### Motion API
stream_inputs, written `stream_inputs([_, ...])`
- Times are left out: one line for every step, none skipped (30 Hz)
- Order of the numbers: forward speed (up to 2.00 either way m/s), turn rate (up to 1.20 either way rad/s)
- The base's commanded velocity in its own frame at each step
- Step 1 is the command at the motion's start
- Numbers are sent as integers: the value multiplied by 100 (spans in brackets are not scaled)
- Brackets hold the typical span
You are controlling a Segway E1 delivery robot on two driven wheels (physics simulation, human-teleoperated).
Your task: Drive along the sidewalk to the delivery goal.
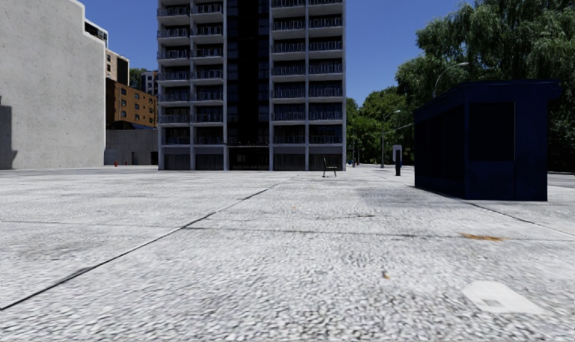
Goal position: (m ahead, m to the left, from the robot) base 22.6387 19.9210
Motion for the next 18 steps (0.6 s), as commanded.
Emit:
stream_inputs([134,0])
stream_inputs([134,0])
stream_inputs([134,0])
stream_inputs([134,0])
stream_inputs([134,0])
stream_inputs([134,0])
stream_inputs([134,0])
stream_inputs([134,0])
stream_inputs([134,0])
stream_inputs([134,0])
stream_inputs([134,0])
stream_inputs([134,0])
stream_inputs([136,0])
stream_inputs([144,0])
stream_inputs([147,0])
stream_inputs([148,0])
stream_inputs([148,0])
stream_inputs([154,0])
